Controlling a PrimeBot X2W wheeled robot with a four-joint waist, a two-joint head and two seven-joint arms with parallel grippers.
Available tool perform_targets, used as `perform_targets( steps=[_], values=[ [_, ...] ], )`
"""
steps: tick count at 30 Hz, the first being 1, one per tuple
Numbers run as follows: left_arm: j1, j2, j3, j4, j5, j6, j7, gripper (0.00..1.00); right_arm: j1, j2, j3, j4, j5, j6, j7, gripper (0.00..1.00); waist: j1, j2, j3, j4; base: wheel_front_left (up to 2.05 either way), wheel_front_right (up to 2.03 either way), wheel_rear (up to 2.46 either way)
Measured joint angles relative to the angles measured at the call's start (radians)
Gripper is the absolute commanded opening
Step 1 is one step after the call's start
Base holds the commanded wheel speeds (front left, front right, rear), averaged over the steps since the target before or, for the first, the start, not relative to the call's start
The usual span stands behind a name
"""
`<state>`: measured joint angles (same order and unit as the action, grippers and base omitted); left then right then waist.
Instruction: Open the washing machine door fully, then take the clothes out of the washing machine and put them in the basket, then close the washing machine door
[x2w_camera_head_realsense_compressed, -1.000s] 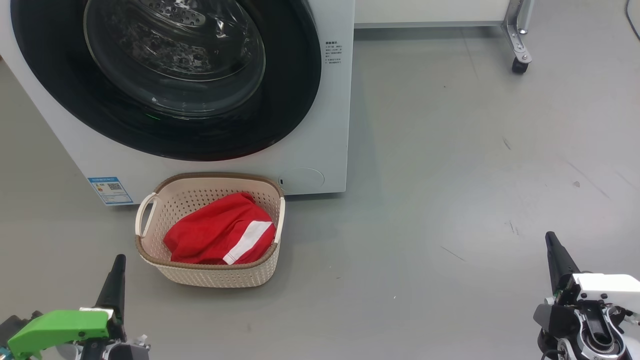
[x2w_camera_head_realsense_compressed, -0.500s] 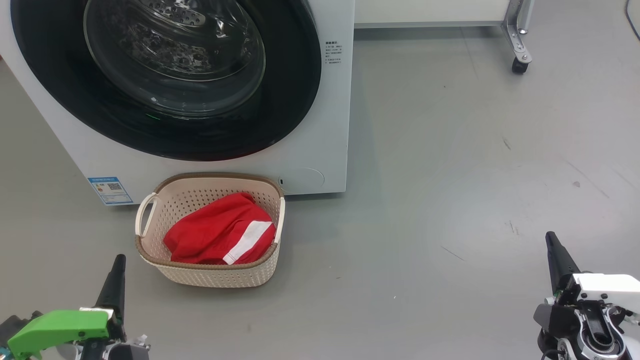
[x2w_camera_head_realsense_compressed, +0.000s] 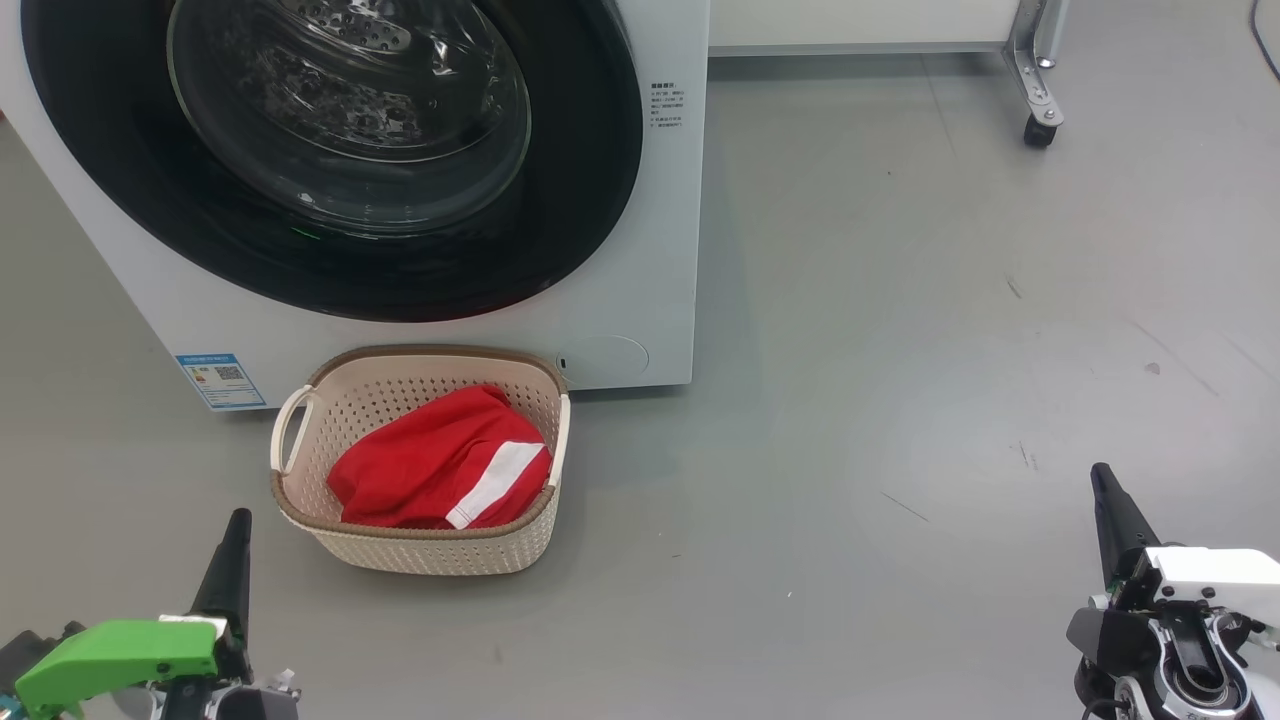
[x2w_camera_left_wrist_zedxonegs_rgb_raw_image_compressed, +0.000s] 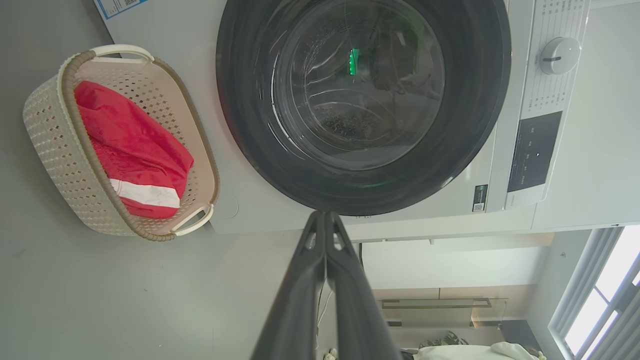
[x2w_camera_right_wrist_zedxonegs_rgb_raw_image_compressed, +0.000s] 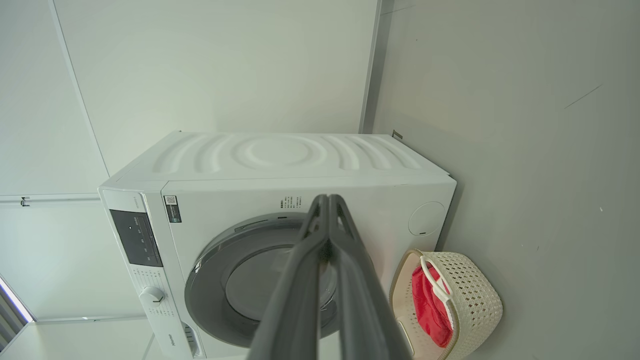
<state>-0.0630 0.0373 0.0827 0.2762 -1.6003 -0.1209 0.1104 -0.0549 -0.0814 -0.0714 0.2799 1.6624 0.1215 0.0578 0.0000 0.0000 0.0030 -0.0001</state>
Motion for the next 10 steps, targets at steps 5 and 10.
perform_targets(
  steps=[5,10],
  values=[
    [0.0,0.0,0.0,0.0,0.0,0.0,0.0,0.0,0.0,0.001,-0.001,0.0,0.0,0.0,0.0,0.0,0.0,0.0,0.0,0.0,0.0,0.0,0.0],
    [0.0,0.0,0.0,0.0,0.0,0.0,0.0,0.0,0.0,0.001,-0.002,0.0,0.0,0.0,0.0,0.0,0.0,0.0,0.0,0.0,0.0,0.0,0.0]
  ],
)
